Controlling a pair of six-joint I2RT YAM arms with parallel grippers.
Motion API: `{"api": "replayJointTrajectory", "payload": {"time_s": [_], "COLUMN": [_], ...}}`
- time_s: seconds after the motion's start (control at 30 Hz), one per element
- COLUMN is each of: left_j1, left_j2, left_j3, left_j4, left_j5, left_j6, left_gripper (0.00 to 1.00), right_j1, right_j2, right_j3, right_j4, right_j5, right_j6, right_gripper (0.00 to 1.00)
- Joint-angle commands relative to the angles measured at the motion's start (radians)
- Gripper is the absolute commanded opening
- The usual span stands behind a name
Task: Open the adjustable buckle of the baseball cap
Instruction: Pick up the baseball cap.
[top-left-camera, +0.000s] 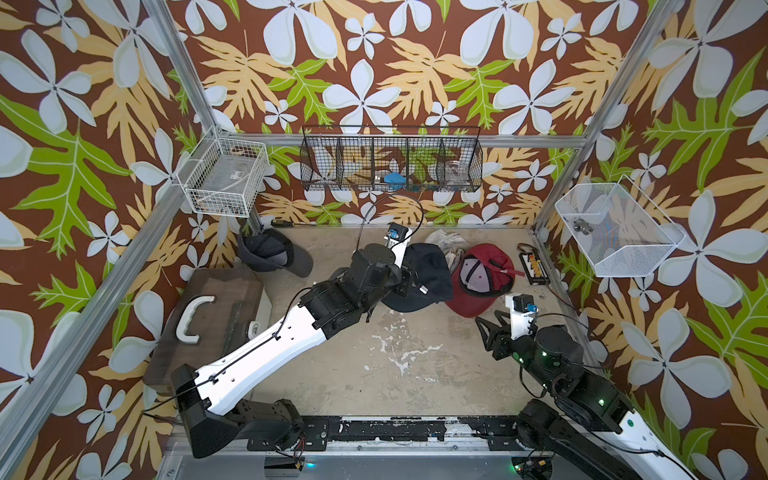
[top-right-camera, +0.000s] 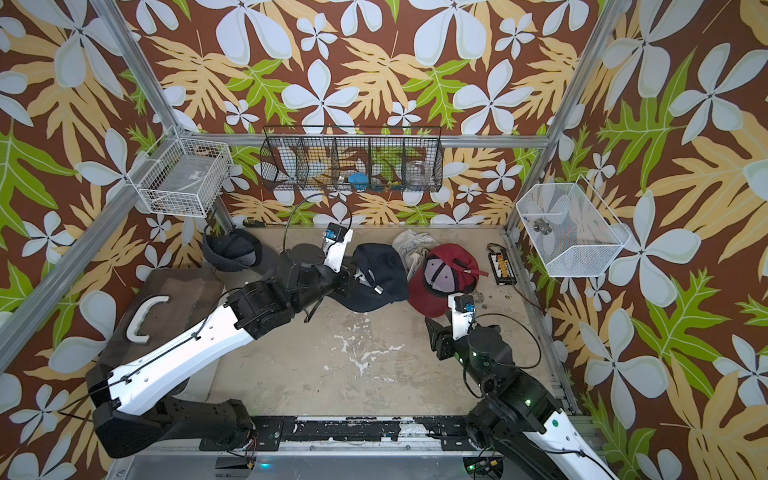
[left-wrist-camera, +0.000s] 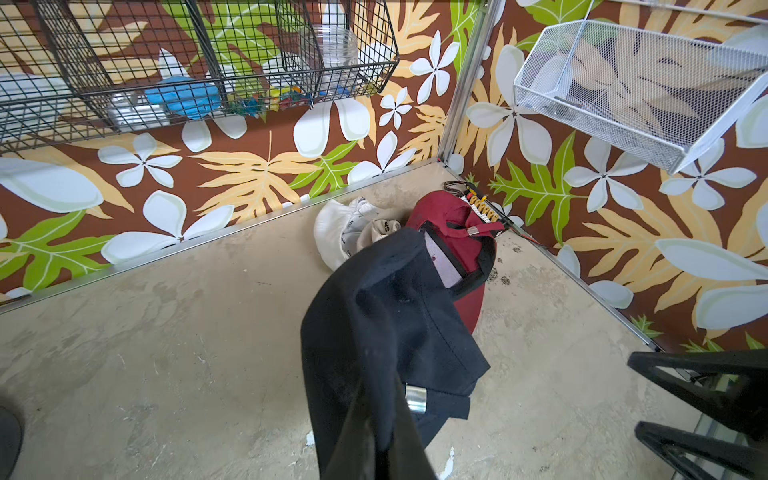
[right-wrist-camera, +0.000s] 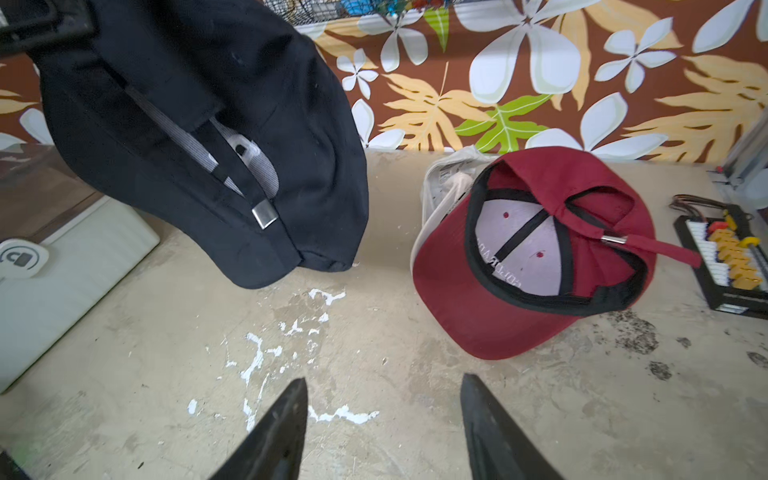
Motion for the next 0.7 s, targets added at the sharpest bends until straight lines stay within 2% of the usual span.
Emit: {"api": "replayJointTrajectory", "payload": {"time_s": [0.0,0.43,0.67], "left_j1": [-0.002,-0.002,-0.001], "left_j2": [-0.039,-0.165,-0.206], "left_j3": [-0.015,-0.080,-0.122], "left_j4": [0.001,-0.030,-0.028], "left_j5": [-0.020,-0.019,-0.005], "left_j6": [-0.011,-0.044,-0.079], "left_gripper": [0.00,0.00,0.00], "right_j1": [0.001,0.001,0.001], "right_j2": [0.013,0.097,0.137], "right_j3": [-0.021,-0.084,-0.104], "right_j4": [0.069,0.249,0.335], "right_j5": [-0.067,-0.229,-0.265], "right_j6": [0.025,0.060,0.075], "right_gripper": [0.61,0.61,0.61]}}
